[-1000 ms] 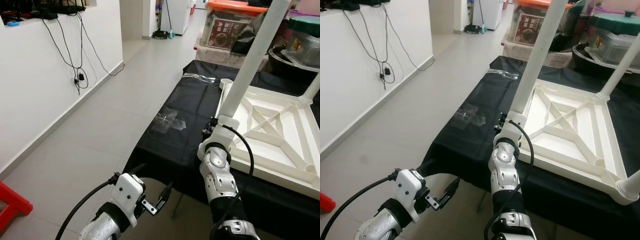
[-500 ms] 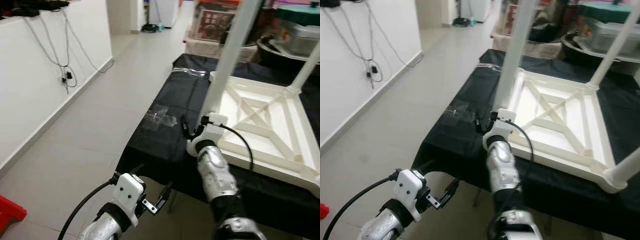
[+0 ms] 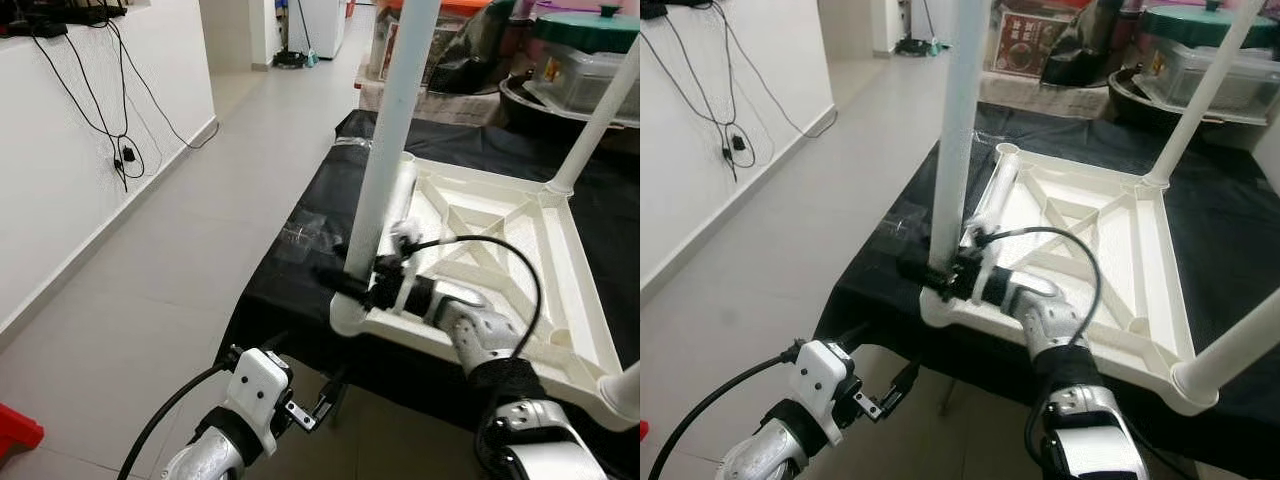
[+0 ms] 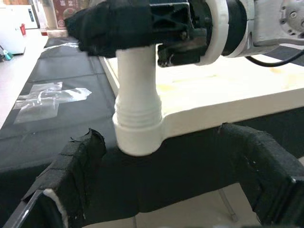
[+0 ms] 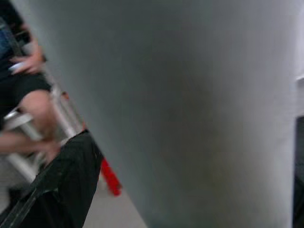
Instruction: Building children table
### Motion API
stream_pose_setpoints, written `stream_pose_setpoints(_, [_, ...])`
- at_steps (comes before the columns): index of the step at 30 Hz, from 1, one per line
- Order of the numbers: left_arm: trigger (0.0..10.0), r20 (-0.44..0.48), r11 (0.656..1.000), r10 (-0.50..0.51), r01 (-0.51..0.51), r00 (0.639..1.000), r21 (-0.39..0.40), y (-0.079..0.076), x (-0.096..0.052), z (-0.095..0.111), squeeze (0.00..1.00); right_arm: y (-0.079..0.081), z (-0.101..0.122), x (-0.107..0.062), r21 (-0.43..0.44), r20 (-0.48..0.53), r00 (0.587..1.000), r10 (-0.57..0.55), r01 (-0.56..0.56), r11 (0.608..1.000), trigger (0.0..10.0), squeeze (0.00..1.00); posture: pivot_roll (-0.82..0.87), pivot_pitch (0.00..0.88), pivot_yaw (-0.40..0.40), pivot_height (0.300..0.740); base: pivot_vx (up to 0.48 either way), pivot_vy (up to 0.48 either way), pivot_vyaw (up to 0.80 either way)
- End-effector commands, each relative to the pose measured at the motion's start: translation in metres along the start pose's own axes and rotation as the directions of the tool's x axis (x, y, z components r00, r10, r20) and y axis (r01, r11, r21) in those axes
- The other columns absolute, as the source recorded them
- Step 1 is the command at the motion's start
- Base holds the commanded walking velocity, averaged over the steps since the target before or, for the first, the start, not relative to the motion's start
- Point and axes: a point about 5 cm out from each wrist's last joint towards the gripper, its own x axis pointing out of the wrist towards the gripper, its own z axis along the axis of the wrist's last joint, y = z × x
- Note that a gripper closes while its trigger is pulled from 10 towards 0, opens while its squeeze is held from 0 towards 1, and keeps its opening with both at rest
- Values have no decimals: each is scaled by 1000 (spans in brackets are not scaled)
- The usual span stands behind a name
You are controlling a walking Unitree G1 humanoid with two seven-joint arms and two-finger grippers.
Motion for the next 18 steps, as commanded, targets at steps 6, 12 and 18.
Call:
stream_pose_setpoints(6, [10000,-2,1000,5,-5,1000,3,-2,-1,-1,0,5,-3,22,-72,-115,985,127,-136,988,0,0,110,64,-78,740,0,0,0])
stream_pose_setpoints(12, [10000,-2,1000,6,-6,1000,2,-1,-1,0,0,-22,15,21,-133,74,929,-362,369,920,0,0,96,69,-71,740,0,0,0])
stream_pose_setpoints(18, [10000,-3,1000,2,-2,1000,2,0,-1,-1,0,-47,11,-13,-5,143,525,-839,848,530,0,0,86,71,-63,740,0,0,0])
